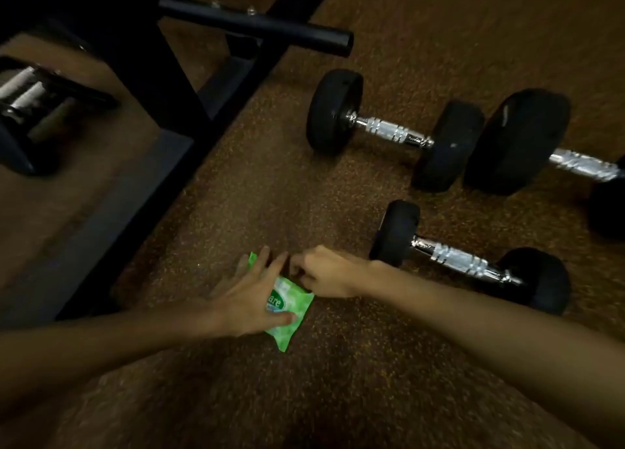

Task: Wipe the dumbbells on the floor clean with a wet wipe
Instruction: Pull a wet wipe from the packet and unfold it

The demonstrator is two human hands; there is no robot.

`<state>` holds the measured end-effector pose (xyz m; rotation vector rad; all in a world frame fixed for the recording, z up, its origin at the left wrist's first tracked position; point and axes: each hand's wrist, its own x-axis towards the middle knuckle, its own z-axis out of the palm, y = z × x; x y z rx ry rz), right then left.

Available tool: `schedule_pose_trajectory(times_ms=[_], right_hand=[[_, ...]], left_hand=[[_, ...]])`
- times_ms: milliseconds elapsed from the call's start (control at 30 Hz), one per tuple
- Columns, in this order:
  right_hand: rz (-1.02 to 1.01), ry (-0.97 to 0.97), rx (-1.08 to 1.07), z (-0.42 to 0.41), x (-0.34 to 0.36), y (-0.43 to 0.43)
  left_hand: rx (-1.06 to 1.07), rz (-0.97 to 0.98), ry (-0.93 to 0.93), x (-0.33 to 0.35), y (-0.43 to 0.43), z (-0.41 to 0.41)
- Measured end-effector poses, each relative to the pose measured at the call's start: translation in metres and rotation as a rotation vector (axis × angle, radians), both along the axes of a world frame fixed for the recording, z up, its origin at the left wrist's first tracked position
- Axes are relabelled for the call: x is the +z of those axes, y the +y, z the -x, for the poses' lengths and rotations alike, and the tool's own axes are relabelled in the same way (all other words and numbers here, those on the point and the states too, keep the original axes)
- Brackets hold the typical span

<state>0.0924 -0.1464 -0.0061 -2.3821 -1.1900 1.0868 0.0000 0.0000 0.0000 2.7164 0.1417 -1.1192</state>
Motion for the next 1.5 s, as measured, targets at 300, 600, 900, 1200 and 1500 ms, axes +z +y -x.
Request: schedule_pose_trajectory(times_ms=[300,600,900,1200,1500], right_hand=[[-0.089,0.18,-0.32,0.025,0.0,-0.014],[-0.039,0.166,-0.514,0.02,-0.008,-0.022],[-0.148,-0.129,-0.268,0.021,0.002,-0.019],[-0.064,-0.432,0.158,0.021,0.01,-0.01],[-0.174,-0.129,-0.111,0.009,0.012,-0.009]], left_hand=[[0.0,0.115,-0.231,0.004,0.0,0.001],[0.192,0.285,-0.399,0.02,-0.005,-0.015],[1.133,0.797,-0.155,0.01,0.012,-0.022],[1.122,0.808,-0.115,0.001,0.016,-0.013],[0.793,0.471,-0.298,-0.001,0.022,-0.021]])
